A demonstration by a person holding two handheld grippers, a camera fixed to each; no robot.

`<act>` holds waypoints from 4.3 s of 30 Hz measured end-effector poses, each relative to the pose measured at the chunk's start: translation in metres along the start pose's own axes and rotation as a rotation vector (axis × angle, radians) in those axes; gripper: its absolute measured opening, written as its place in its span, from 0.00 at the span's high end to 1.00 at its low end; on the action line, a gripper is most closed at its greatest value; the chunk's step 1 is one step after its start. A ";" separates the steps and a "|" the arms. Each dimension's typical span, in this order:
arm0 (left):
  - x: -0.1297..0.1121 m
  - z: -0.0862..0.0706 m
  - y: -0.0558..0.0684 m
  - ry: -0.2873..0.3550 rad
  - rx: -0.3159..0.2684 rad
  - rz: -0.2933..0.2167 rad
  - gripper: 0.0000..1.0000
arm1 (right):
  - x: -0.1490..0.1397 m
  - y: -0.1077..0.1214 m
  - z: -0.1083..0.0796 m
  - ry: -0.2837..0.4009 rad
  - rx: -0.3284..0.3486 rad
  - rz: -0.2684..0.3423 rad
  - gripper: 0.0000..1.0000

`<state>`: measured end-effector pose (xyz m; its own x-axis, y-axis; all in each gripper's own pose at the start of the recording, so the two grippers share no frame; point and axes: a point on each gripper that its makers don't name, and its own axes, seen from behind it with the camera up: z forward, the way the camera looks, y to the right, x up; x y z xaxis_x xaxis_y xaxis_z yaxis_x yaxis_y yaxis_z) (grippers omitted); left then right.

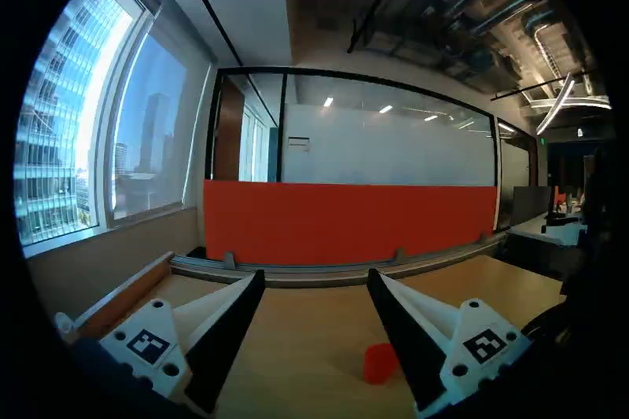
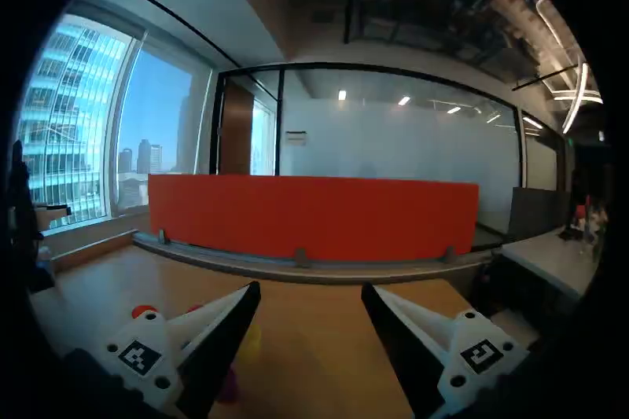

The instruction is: Pour water

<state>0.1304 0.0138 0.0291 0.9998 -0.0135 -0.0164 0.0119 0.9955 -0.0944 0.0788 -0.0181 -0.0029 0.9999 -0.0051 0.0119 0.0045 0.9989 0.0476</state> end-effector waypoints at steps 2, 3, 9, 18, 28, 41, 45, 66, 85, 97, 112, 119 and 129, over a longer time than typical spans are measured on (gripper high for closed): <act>0.013 0.002 0.000 0.005 -0.007 0.004 0.03 | 0.010 0.002 0.001 -0.001 -0.003 0.008 0.00; 0.017 0.003 0.000 0.004 -0.011 0.007 0.03 | 0.012 0.002 0.001 0.001 0.000 0.012 0.00; 0.029 0.008 0.003 -0.007 -0.043 0.021 0.03 | 0.015 -0.003 0.003 -0.001 0.038 0.039 0.00; 0.024 0.010 0.025 -0.036 -0.151 0.014 0.03 | 0.019 -0.031 0.004 -0.001 0.196 0.020 0.00; 0.021 0.000 0.073 -0.042 -0.344 0.018 0.03 | 0.030 -0.070 -0.008 0.007 0.391 -0.012 0.01; 0.011 -0.001 0.095 -0.066 -0.447 0.019 0.03 | 0.027 -0.076 -0.009 -0.010 0.449 -0.033 0.00; 0.004 -0.002 0.098 -0.087 -0.468 0.034 0.04 | 0.024 -0.080 -0.013 -0.027 0.478 -0.044 0.00; -0.032 0.003 0.112 -0.186 -0.571 0.084 0.03 | -0.003 -0.114 -0.033 -0.121 0.665 -0.114 0.00; -0.077 0.008 0.131 -0.266 -0.644 0.134 0.03 | -0.057 -0.133 -0.041 -0.228 0.767 -0.171 0.00; -0.119 0.005 0.142 -0.326 -0.664 0.145 0.03 | -0.096 -0.143 -0.045 -0.290 0.811 -0.209 0.00; -0.165 0.001 0.150 -0.397 -0.684 0.168 0.03 | -0.141 -0.151 -0.051 -0.358 0.840 -0.250 0.00; -0.183 -0.001 0.153 -0.421 -0.696 0.168 0.03 | -0.161 -0.154 -0.054 -0.393 0.847 -0.245 0.00; -0.201 -0.004 0.153 -0.449 -0.699 0.159 0.03 | -0.186 -0.160 -0.063 -0.429 0.868 -0.272 0.00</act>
<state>-0.0685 0.1684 0.0143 0.9025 0.3075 0.3014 0.0046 0.6931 -0.7209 -0.1072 -0.1739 -0.0752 0.8764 -0.4157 0.2431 0.0507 0.5817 0.8118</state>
